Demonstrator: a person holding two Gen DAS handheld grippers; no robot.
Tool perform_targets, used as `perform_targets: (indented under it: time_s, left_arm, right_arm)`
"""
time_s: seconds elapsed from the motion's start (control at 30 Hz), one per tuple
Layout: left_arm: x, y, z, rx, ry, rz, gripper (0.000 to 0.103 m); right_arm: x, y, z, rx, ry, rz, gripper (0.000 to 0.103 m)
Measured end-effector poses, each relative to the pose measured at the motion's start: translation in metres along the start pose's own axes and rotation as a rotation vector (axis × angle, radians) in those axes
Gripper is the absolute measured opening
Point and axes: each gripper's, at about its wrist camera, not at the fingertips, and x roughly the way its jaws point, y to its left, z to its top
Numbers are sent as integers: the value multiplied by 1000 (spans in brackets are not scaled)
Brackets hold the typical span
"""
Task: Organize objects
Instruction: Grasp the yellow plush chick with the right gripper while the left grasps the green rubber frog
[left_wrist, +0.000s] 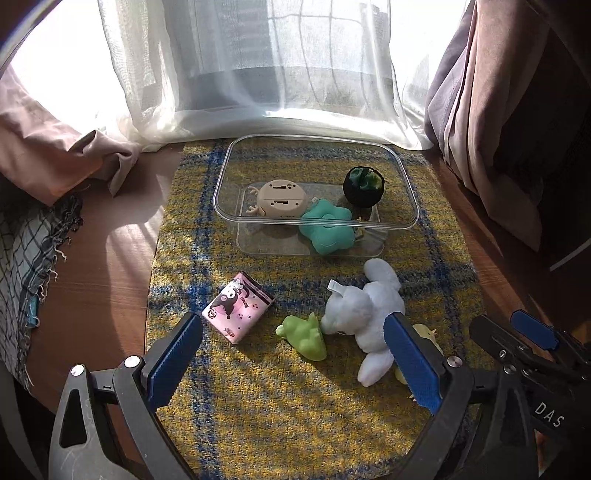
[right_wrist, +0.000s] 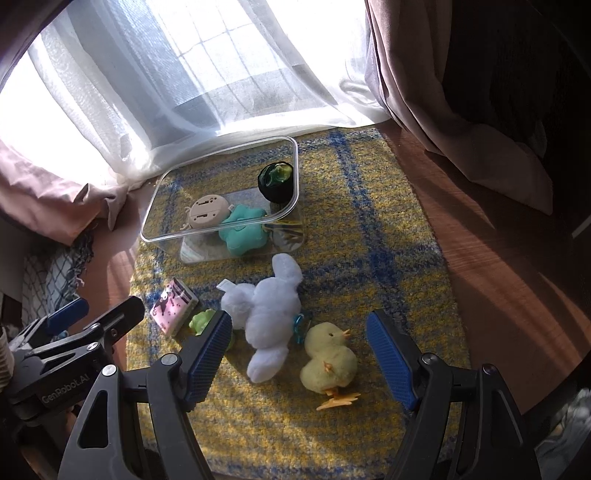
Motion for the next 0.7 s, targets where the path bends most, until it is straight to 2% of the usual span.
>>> perform_targets:
  time_s: [0.37, 0.7]
  left_arm:
    - [17, -17, -21, -4, 54, -13, 100]
    - [27, -22, -36, -27, 78, 11, 100]
  right_arm:
    - [9, -23, -14, -13, 41, 1, 75]
    - [26, -35, -23, -41, 102, 35, 75]
